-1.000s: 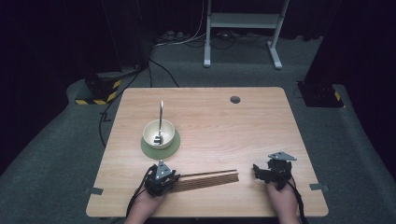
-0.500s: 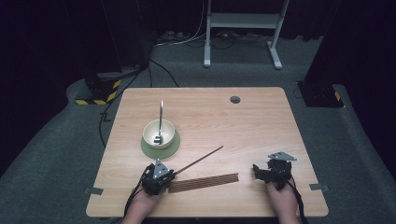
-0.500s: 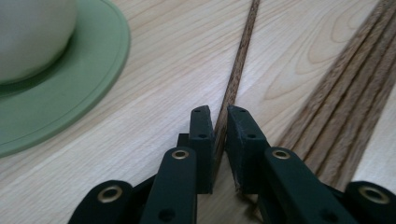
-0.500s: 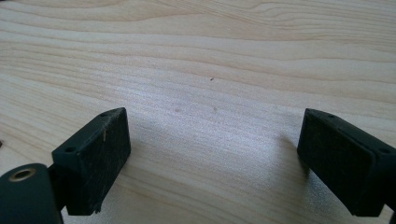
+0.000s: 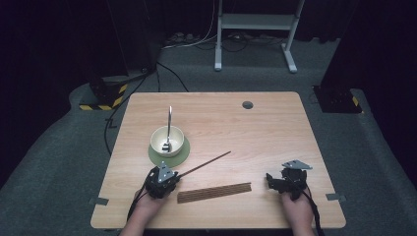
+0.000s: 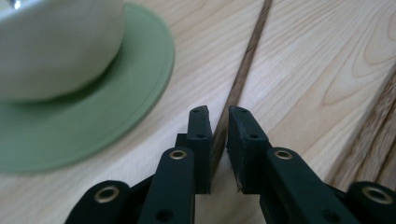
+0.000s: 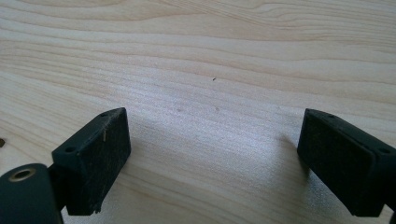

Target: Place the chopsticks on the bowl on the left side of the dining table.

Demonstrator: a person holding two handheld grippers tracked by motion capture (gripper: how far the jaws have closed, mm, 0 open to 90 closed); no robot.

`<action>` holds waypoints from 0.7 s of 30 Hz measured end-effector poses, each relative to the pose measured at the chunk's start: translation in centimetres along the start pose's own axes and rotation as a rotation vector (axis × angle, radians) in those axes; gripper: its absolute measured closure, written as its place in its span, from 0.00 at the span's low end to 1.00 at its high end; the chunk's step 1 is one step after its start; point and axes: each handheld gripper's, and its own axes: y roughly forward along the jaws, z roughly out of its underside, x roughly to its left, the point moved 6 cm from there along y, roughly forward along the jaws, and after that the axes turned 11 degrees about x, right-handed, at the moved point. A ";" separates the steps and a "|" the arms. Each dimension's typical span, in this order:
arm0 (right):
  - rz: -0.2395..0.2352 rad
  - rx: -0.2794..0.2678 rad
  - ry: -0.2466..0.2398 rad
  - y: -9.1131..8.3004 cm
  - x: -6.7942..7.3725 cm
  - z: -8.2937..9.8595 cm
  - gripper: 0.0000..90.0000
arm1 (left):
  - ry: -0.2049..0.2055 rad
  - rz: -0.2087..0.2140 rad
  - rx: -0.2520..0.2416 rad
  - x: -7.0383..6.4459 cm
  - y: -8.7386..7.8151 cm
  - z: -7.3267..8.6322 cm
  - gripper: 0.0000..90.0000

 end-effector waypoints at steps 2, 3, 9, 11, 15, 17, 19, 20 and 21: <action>0.000 0.000 0.000 0.0 0.0 0.0 0.10 | 0.013 0.010 0.005 -0.1 0.2 -0.1 0.84; 0.000 0.000 0.000 0.0 0.0 0.0 0.10 | 0.015 0.022 -0.001 -0.1 0.3 -0.3 0.84; -0.014 0.007 0.005 0.0 0.2 0.0 0.10 | -0.020 0.037 -0.004 0.1 0.5 -0.4 0.67; -0.013 0.005 0.004 0.0 0.2 0.0 0.10 | -0.026 0.021 -0.002 0.2 0.6 -0.5 0.64; -0.010 0.003 -0.001 0.0 0.2 -0.1 0.10 | -0.076 0.087 -0.003 0.5 0.6 -0.4 0.67; -0.010 0.003 -0.002 0.0 0.2 -0.1 0.10 | -0.076 0.086 -0.004 0.6 0.6 -0.4 0.70; -0.012 0.004 0.000 0.0 0.2 0.0 0.10 | -0.072 0.090 -0.005 0.5 0.6 -0.4 0.73; -0.010 0.001 -0.005 0.0 0.1 -0.1 0.11 | -0.064 0.092 -0.006 0.5 0.6 -0.4 0.77; -0.018 0.006 0.001 0.0 0.3 0.0 0.11 | -0.064 0.092 -0.006 0.5 0.6 -0.4 0.80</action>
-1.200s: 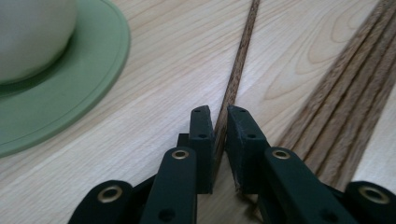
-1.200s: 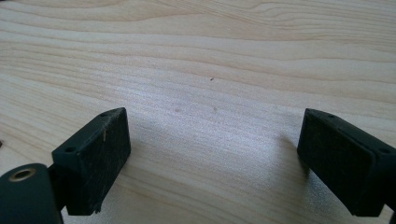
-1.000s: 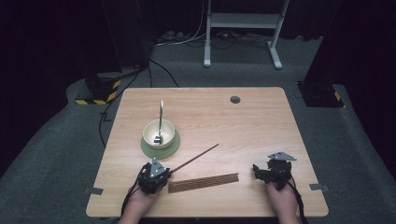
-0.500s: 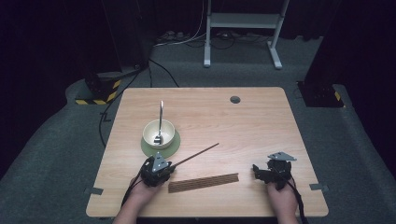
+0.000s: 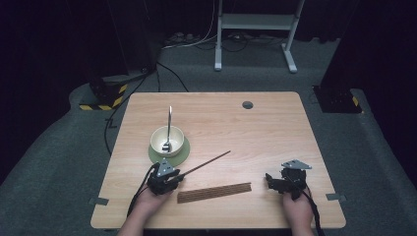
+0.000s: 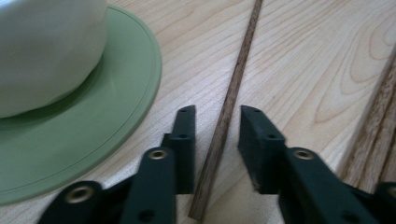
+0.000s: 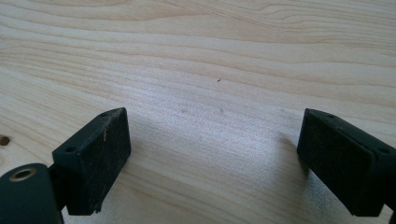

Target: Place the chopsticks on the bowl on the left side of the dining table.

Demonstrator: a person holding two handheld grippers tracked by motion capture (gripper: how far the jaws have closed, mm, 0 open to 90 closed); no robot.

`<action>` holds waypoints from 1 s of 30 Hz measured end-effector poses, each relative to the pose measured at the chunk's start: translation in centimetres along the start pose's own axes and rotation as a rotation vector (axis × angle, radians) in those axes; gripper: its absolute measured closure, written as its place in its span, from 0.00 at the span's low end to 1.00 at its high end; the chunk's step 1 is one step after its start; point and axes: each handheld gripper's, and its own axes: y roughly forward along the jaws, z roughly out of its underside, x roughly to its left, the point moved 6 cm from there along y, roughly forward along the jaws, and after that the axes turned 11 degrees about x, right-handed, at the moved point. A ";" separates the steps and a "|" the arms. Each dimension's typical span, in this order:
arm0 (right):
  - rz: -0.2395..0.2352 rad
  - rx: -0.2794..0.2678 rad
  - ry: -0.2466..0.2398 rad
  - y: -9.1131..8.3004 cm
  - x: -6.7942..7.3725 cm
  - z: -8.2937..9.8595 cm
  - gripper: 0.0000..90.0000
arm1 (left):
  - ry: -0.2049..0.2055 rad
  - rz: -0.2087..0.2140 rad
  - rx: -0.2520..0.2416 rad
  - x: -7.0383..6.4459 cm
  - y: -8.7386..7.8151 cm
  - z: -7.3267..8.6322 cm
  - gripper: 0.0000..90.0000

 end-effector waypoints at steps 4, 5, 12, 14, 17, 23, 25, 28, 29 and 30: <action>-0.001 -0.003 -0.006 0.0 0.0 0.0 0.11 | 0.005 0.002 0.000 0.0 0.0 0.0 0.84; -0.001 -0.003 -0.006 0.0 0.0 0.0 0.11 | -0.002 0.004 0.000 0.0 0.0 0.1 0.86; 0.003 -0.012 -0.022 0.0 0.0 -0.1 0.12 | 0.014 -0.001 0.003 -0.1 -0.1 0.1 0.91; 0.002 -0.011 -0.026 0.0 0.0 -0.1 0.12 | 0.015 0.001 0.003 -0.1 -0.1 0.1 0.92; -0.001 -0.010 -0.018 0.0 0.1 0.0 0.12 | 0.019 0.000 0.004 -0.1 -0.1 0.1 0.92; -0.008 -0.007 -0.028 0.0 0.1 0.0 0.13 | 0.030 -0.005 0.001 -0.2 -0.1 0.1 0.92; -0.008 -0.008 -0.031 0.0 0.1 0.0 0.13 | 0.031 -0.015 0.001 -0.3 -0.1 0.2 0.93; -0.009 -0.008 -0.039 0.0 0.1 0.0 0.13 | 0.055 -0.022 -0.003 -0.5 -0.2 0.2 0.93; -0.010 -0.009 -0.041 0.0 0.1 0.0 0.13 | 0.053 -0.027 -0.018 -0.5 -0.4 0.3 0.93; -0.008 -0.013 -0.040 0.0 0.1 0.0 0.14 | 0.047 -0.025 -0.024 -0.5 -0.4 0.3 0.93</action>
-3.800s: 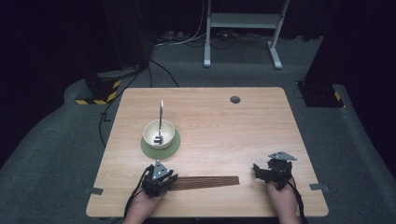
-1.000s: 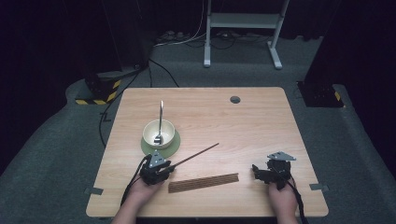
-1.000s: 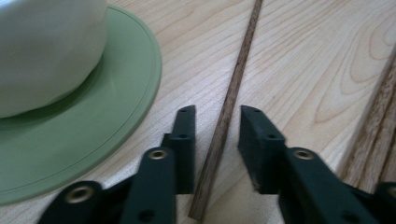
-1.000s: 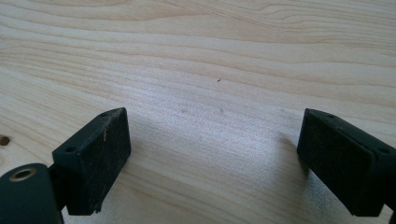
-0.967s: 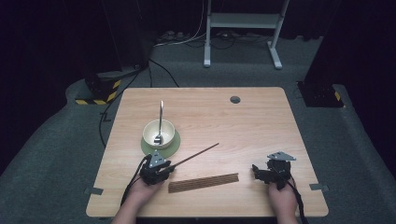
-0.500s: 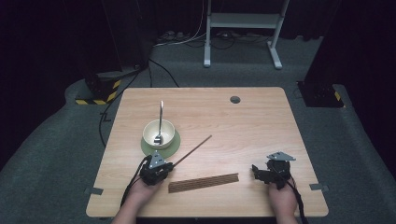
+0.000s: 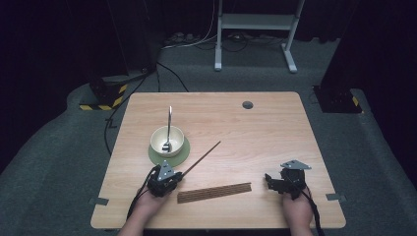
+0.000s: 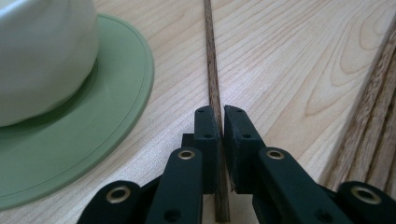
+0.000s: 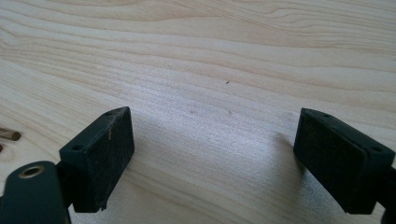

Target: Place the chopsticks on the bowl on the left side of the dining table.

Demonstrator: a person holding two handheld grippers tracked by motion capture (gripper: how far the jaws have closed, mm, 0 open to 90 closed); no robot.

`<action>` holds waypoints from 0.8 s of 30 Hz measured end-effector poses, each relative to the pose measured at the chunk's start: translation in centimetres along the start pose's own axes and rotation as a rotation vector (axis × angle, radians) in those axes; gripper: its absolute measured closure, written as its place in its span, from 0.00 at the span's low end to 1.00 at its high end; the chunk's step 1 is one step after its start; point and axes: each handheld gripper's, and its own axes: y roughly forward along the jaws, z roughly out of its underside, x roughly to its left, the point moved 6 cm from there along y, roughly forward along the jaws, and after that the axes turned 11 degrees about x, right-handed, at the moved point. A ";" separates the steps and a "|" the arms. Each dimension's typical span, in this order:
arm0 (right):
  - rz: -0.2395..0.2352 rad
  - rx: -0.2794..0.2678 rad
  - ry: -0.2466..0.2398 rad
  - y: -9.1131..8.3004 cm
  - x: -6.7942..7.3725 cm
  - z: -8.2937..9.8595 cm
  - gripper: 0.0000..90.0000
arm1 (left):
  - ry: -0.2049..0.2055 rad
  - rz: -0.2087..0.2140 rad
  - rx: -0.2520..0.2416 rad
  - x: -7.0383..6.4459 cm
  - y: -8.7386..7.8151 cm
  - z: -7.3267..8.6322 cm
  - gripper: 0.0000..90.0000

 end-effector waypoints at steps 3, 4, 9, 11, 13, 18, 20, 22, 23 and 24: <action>-0.004 -0.005 -0.009 0.0 0.1 0.0 0.15 | -0.022 0.002 -0.029 0.2 -0.3 0.0 0.93; -0.004 -0.003 -0.005 0.0 0.1 0.0 0.15 | -0.024 0.002 -0.035 0.3 -0.4 0.0 0.93; -0.008 -0.006 -0.010 0.0 0.2 0.0 0.15 | -0.020 -0.003 -0.062 0.3 -0.7 -0.1 0.93; -0.013 0.002 -0.009 0.0 0.2 0.0 0.15 | -0.010 -0.009 -0.069 0.3 -0.9 -0.1 0.93; -0.010 -0.001 -0.012 0.0 0.2 0.0 0.15 | -0.009 -0.011 -0.095 0.2 -1.2 -0.2 0.93; -0.013 -0.005 -0.026 0.0 0.2 -0.1 0.15 | -0.023 -0.021 -0.165 0.2 -2.6 -0.6 0.93; -0.013 -0.005 -0.025 0.0 0.2 -0.1 0.15 | -0.023 -0.022 -0.189 0.1 -3.1 -0.7 0.93; -0.014 -0.005 -0.026 0.1 0.2 -0.1 0.15 | -0.022 -0.021 -0.202 0.0 -3.2 -0.7 0.93; -0.014 -0.005 -0.026 0.1 0.2 -0.1 0.15 | -0.020 -0.024 -0.213 0.1 -3.4 -0.8 0.93; -0.015 -0.004 -0.024 0.0 0.2 -0.1 0.15 | -0.023 -0.025 -0.223 0.0 -3.5 -0.8 0.93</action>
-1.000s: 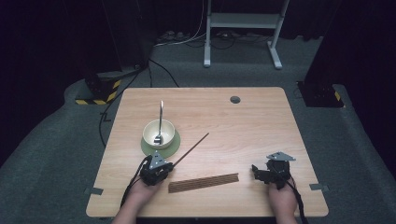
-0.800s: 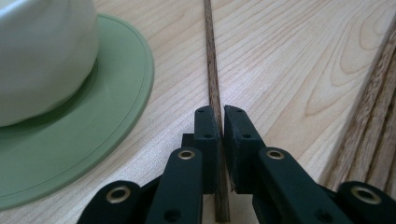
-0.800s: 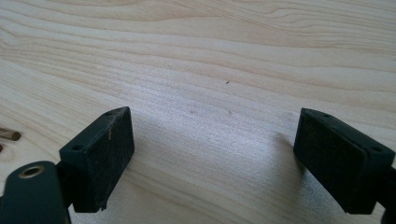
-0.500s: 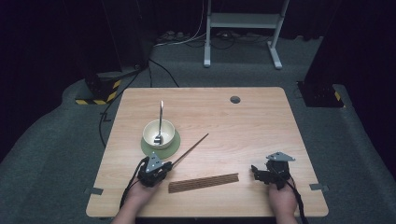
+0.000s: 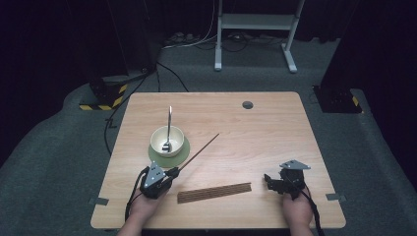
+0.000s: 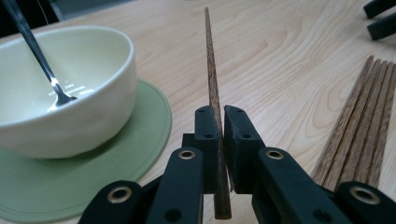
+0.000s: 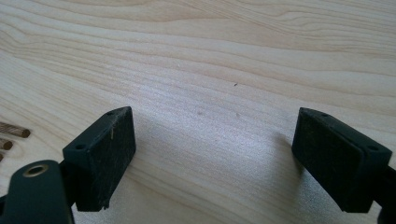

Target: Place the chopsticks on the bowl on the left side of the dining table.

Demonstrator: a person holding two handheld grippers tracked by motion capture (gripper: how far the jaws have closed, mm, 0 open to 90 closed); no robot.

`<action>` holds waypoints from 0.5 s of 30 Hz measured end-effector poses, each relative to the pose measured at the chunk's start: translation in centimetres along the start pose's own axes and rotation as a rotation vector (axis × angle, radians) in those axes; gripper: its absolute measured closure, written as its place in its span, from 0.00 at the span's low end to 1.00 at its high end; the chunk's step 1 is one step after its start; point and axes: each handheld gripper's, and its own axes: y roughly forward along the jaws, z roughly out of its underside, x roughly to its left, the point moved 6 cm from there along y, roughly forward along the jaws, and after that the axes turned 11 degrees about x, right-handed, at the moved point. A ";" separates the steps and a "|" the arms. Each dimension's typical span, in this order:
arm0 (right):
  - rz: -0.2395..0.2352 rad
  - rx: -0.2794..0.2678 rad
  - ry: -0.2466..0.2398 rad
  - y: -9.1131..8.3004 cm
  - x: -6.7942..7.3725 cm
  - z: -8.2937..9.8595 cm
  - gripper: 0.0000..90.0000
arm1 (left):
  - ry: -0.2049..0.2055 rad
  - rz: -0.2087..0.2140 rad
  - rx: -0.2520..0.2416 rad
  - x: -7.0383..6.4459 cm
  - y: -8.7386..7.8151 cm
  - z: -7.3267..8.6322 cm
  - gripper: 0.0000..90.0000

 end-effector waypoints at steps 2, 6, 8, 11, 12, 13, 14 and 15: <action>0.000 0.000 -0.001 0.0 0.0 0.0 0.15 | -0.001 0.013 -0.020 0.0 -0.2 -0.1 0.93; -0.001 0.001 0.006 0.0 0.1 0.0 0.15 | -0.030 0.027 -0.059 0.1 -0.7 -0.3 0.93; -0.002 0.004 0.006 0.0 0.1 0.0 0.15 | -0.032 0.025 -0.086 0.2 -1.2 -0.4 0.93; -0.006 0.005 0.009 0.0 0.2 0.0 0.15 | -0.036 0.027 -0.111 0.3 -1.6 -0.6 0.93; -0.006 0.005 0.009 0.0 0.2 0.0 0.15 | -0.041 0.029 -0.122 0.4 -1.8 -0.6 0.93; -0.005 0.005 0.007 0.0 0.2 0.0 0.15 | -0.046 0.026 -0.133 0.5 -1.9 -0.7 0.93; -0.005 0.005 0.007 0.0 0.2 0.0 0.15 | -0.047 0.023 -0.140 0.7 -2.1 -0.7 0.93; -0.006 0.004 0.004 0.0 0.2 0.1 0.15 | -0.048 0.016 -0.150 1.0 -2.4 -0.7 0.93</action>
